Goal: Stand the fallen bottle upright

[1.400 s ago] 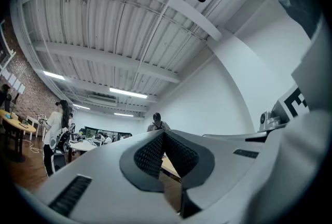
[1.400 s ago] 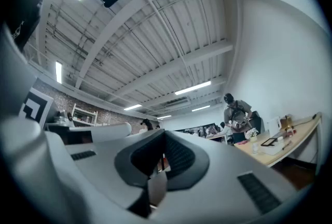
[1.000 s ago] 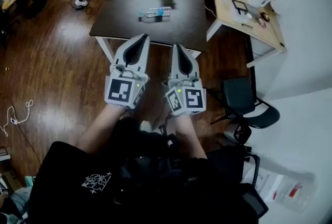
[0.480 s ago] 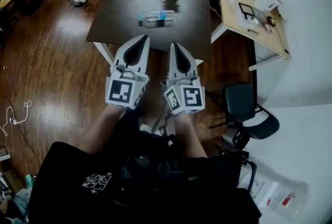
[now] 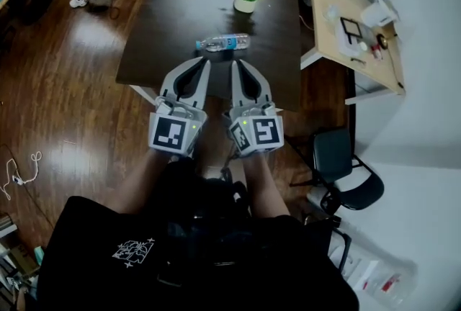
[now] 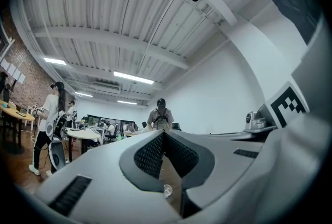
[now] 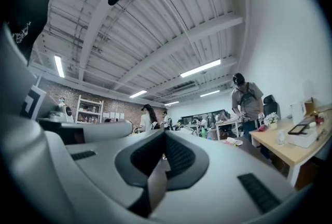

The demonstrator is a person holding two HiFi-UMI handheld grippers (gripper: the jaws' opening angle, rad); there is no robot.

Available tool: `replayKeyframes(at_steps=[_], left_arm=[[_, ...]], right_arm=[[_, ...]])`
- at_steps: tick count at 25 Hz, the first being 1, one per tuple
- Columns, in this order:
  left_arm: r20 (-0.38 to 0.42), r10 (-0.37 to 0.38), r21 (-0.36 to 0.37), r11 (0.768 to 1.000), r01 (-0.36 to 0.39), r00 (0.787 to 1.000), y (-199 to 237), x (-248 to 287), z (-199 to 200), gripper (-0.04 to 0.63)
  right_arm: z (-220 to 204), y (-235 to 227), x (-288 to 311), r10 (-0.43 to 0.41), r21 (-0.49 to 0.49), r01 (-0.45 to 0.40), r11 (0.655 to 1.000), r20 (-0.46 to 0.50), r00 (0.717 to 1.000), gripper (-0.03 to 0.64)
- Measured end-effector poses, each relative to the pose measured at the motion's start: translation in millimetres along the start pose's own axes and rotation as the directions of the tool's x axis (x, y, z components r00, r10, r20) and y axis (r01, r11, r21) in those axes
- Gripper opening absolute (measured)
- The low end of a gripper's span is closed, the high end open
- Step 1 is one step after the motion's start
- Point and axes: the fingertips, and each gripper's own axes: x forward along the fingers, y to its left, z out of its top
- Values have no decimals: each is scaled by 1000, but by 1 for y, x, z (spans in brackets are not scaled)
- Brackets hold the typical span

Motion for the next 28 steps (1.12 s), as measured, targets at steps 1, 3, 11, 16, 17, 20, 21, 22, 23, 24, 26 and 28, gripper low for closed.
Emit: replayKeyframes(at_steps=[1, 3, 11, 16, 17, 20, 21, 22, 23, 24, 26, 28], left_arm=[[-6, -2, 2, 1000, 2, 1000, 6, 7, -4, 0], [-16, 1, 5, 1000, -1, 1000, 19, 19, -9, -1], [-72, 51, -12, 999, -52, 996, 51, 43, -37, -1], [-109, 107, 7, 994, -107, 988, 60, 45, -57, 0], [-117, 122, 3, 993, -122, 986, 62, 43, -61, -2], [-120, 162, 12, 987, -162, 979, 70, 38, -66, -2], [-117, 171, 20, 985, -170, 978, 71, 37, -67, 0], [-113, 177, 27, 984, -175, 978, 72, 37, -68, -1], [-110, 179, 32, 984, -177, 978, 72, 37, -70, -2], [-108, 180, 35, 983, -177, 978, 72, 36, -72, 0], [-112, 187, 33, 982, -184, 976, 76, 35, -80, -2], [-117, 195, 32, 981, -193, 974, 81, 32, -87, -2]], right_arm=[[-8, -3, 12, 12, -19, -12, 1000, -19, 1000, 25], [-28, -9, 36, 44, -79, -50, 996, -78, 996, 25], [-110, -19, 116, 220, -258, -304, 917, -309, 925, 29], [-178, -22, 136, 269, -394, -504, 769, -516, 813, 71], [-191, -21, 139, 271, -417, -547, 726, -558, 785, 89], [-233, -22, 149, 255, -457, -673, 582, -683, 684, 142], [-246, -25, 151, 243, -461, -708, 535, -718, 652, 162], [-259, -29, 152, 226, -463, -735, 496, -748, 623, 183], [-271, -33, 153, 208, -463, -755, 464, -771, 602, 192], [-281, -37, 154, 192, -466, -768, 440, -786, 587, 204], [-297, -41, 160, 166, -479, -781, 400, -800, 576, 216], [-311, -41, 167, 147, -484, -798, 358, -815, 561, 225]])
